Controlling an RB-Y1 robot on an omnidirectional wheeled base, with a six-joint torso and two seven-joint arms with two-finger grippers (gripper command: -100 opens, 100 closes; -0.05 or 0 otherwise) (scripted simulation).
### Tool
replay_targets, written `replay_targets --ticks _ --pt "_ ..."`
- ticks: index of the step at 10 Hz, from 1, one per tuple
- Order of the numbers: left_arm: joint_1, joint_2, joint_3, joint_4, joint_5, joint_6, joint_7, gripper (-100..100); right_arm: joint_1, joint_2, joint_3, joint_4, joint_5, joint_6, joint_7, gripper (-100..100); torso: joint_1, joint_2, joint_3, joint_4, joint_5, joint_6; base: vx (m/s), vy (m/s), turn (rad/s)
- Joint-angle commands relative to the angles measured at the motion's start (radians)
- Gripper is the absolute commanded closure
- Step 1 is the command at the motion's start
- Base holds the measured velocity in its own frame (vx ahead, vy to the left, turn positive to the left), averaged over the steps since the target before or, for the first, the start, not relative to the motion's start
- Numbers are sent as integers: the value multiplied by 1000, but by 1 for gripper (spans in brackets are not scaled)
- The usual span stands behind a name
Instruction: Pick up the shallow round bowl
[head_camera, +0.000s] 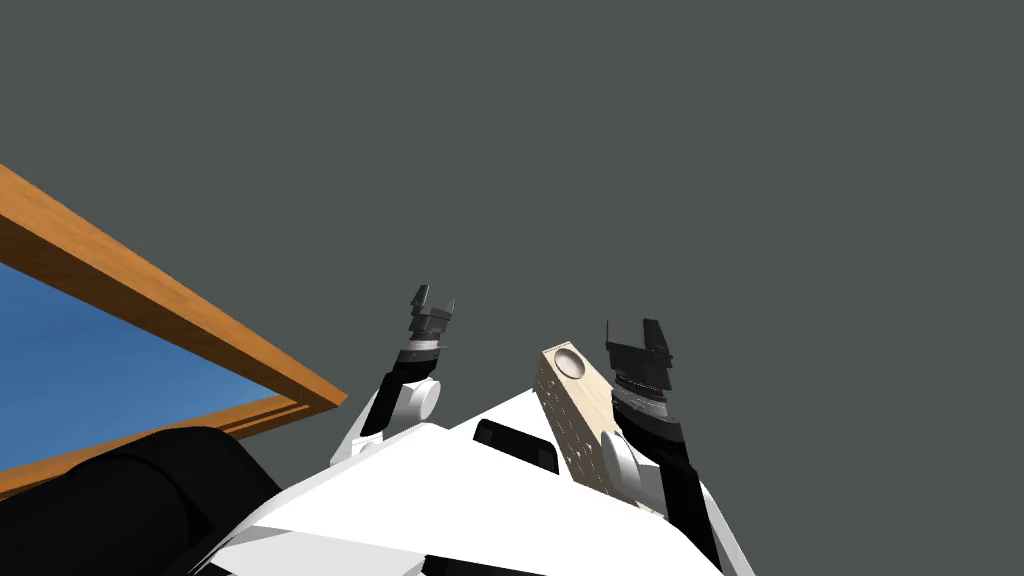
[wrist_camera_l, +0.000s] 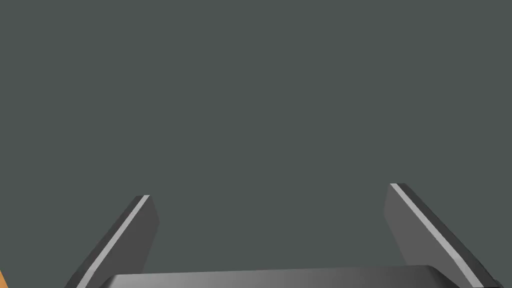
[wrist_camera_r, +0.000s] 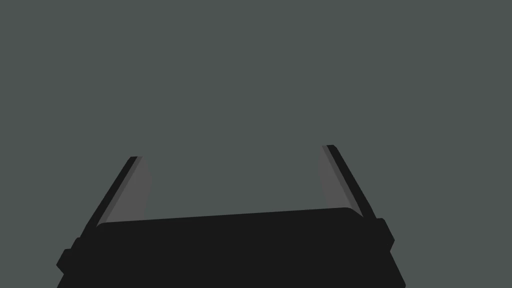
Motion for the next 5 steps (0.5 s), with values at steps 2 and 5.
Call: replay_targets --ticks 2,5 --pt "0 0 0 0 0 0 0 0 20 -61 -20 33 74 11 11 -100 -1 1 0 0 0 -1 -22 -12 231" --pt "0 0 0 0 0 0 0 0 41 -100 -41 68 152 23 22 -100 -2 3 2 1 0 0 -41 -24 184"
